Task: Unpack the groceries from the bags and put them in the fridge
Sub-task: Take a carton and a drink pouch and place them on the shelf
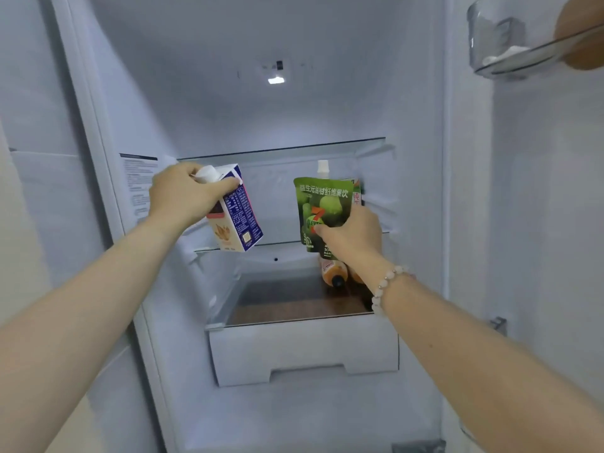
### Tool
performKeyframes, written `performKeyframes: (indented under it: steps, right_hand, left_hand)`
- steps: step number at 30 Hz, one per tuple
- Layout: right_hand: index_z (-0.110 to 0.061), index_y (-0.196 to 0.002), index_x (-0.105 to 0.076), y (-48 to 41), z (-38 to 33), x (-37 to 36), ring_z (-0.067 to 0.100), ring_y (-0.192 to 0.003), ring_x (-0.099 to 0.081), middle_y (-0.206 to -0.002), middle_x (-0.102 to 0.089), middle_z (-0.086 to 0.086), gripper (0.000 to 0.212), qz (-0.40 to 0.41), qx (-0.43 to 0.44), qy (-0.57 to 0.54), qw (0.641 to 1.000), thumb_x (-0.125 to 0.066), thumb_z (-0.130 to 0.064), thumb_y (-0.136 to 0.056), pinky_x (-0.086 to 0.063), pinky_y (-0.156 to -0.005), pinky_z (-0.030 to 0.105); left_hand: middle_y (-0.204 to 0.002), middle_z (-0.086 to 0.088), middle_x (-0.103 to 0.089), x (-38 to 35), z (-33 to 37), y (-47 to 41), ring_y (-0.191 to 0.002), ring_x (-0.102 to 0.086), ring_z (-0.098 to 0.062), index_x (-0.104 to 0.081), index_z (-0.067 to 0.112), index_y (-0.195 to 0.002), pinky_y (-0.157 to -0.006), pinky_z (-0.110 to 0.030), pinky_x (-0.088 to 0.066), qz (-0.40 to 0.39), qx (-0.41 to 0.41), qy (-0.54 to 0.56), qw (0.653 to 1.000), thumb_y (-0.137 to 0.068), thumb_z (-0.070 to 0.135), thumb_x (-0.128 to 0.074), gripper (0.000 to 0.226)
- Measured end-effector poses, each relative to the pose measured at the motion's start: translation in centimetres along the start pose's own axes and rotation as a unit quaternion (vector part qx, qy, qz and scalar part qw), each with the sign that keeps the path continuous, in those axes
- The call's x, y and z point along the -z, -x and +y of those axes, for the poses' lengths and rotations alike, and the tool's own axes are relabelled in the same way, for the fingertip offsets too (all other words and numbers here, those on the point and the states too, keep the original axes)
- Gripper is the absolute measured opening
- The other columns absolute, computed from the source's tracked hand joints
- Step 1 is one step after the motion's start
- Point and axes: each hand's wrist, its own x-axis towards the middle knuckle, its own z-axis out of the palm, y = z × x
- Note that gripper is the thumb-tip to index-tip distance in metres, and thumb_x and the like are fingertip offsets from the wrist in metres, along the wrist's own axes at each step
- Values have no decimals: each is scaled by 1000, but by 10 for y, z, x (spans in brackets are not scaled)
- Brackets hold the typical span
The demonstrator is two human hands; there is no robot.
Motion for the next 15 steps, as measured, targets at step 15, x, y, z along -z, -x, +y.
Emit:
performKeyframes:
  steps: [15]
  right_hand:
    - [-16, -105, -65, -100, 21, -62, 20, -99, -62, -105, -68, 1, 32, 44, -41, 66, 996, -75, -30, -78, -45, -74, 24]
  left_hand:
    - [-85, -9, -65, -142, -57, -132, -78, -58, -28, -63, 9, -83, -56, -27, -37, -94, -6, -41, 995, -71, 44, -70, 38]
